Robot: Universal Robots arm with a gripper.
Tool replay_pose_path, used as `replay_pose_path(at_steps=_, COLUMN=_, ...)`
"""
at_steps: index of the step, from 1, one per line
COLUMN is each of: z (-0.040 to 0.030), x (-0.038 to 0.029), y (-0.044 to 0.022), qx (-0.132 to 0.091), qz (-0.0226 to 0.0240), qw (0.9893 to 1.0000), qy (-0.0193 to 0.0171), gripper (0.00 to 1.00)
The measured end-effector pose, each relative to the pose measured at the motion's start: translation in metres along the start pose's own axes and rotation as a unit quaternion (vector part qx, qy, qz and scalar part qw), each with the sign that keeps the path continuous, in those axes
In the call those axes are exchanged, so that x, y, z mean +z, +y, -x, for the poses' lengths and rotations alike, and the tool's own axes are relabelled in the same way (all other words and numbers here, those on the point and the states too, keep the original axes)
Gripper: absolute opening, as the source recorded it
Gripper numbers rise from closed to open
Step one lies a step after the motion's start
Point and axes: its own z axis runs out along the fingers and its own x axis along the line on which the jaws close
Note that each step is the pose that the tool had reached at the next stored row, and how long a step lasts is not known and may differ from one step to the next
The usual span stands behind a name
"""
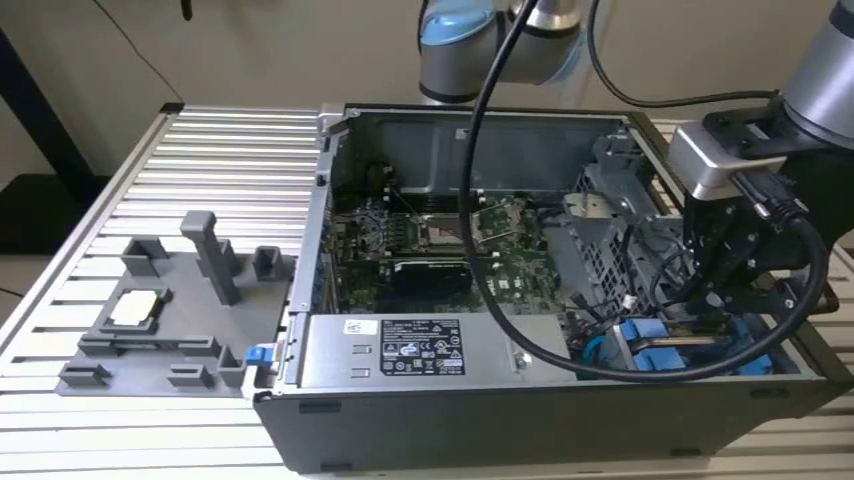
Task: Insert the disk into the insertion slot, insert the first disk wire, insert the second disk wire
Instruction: 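Insert the second disk wire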
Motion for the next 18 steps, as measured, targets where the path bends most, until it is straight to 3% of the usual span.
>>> replay_pose_path(at_steps=2, z=-0.0025, x=-0.0001, y=0.0003, qx=0.001, qz=0.0019, qw=1.0000, qy=-0.0020, gripper=0.16)
replay_pose_path(at_steps=3, z=-0.0030, x=-0.0001, y=0.0002, qx=0.002, qz=0.0057, qw=1.0000, qy=-0.0023, gripper=0.16)
replay_pose_path(at_steps=6, z=-0.0039, x=0.0001, y=-0.0036, qx=0.002, qz=0.0237, qw=0.9997, qy=-0.0036, gripper=0.16)
replay_pose_path(at_steps=9, z=-0.0053, x=0.0003, y=-0.0084, qx=0.003, qz=0.0341, qw=0.9994, qy=-0.0050, gripper=0.16)
replay_pose_path(at_steps=11, z=-0.0066, x=0.0006, y=-0.0098, qx=0.003, qz=0.0368, qw=0.9993, qy=-0.0063, gripper=0.16)
replay_pose_path(at_steps=15, z=-0.0078, x=0.0020, y=-0.0097, qx=0.010, qz=0.0366, qw=0.9992, qy=-0.0085, gripper=0.16)
replay_pose_path(at_steps=18, z=-0.0087, x=0.0031, y=-0.0097, qx=0.015, qz=0.0361, qw=0.9992, qy=-0.0126, gripper=0.16)
